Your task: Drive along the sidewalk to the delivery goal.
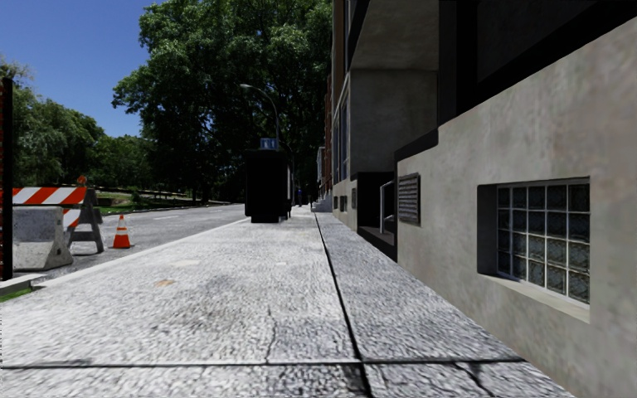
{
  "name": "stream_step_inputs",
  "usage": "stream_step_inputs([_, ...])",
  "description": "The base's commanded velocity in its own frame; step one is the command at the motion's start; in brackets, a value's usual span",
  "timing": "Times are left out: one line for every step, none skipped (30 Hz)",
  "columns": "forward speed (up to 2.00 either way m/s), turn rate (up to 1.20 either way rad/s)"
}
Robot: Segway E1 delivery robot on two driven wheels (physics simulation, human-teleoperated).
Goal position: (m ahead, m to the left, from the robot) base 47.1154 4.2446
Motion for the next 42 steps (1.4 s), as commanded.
stream_step_inputs([2.0, 0.0])
stream_step_inputs([2.0, 0.0])
stream_step_inputs([2.0, 0.0])
stream_step_inputs([2.0, 0.0])
stream_step_inputs([2.0, 0.0])
stream_step_inputs([2.0, 0.0])
stream_step_inputs([2.0, 0.0])
stream_step_inputs([2.0, 0.0])
stream_step_inputs([2.0, 0.0])
stream_step_inputs([2.0, 0.0])
stream_step_inputs([2.0, 0.0])
stream_step_inputs([2.0, 0.0])
stream_step_inputs([2.0, 0.0])
stream_step_inputs([2.0, 0.0])
stream_step_inputs([2.0, 0.0])
stream_step_inputs([2.0, 0.0])
stream_step_inputs([2.0, 0.0])
stream_step_inputs([2.0, 0.0])
stream_step_inputs([2.0, 0.0])
stream_step_inputs([2.0, 0.0])
stream_step_inputs([2.0, 0.0])
stream_step_inputs([2.0, 0.0])
stream_step_inputs([2.0, 0.0])
stream_step_inputs([2.0, 0.0])
stream_step_inputs([2.0, 0.0])
stream_step_inputs([2.0, 0.0])
stream_step_inputs([2.0, 0.0])
stream_step_inputs([2.0, 0.0])
stream_step_inputs([2.0, 0.0])
stream_step_inputs([2.0, 0.0])
stream_step_inputs([2.0, 0.0])
stream_step_inputs([2.0, 0.0])
stream_step_inputs([2.0, 0.0])
stream_step_inputs([2.0, 0.0])
stream_step_inputs([2.0, 0.0])
stream_step_inputs([2.0, 0.0])
stream_step_inputs([2.0, 0.0])
stream_step_inputs([2.0, 0.0])
stream_step_inputs([2.0, 0.0])
stream_step_inputs([2.0, 0.0])
stream_step_inputs([2.0, 0.0])
stream_step_inputs([2.0, 0.0])
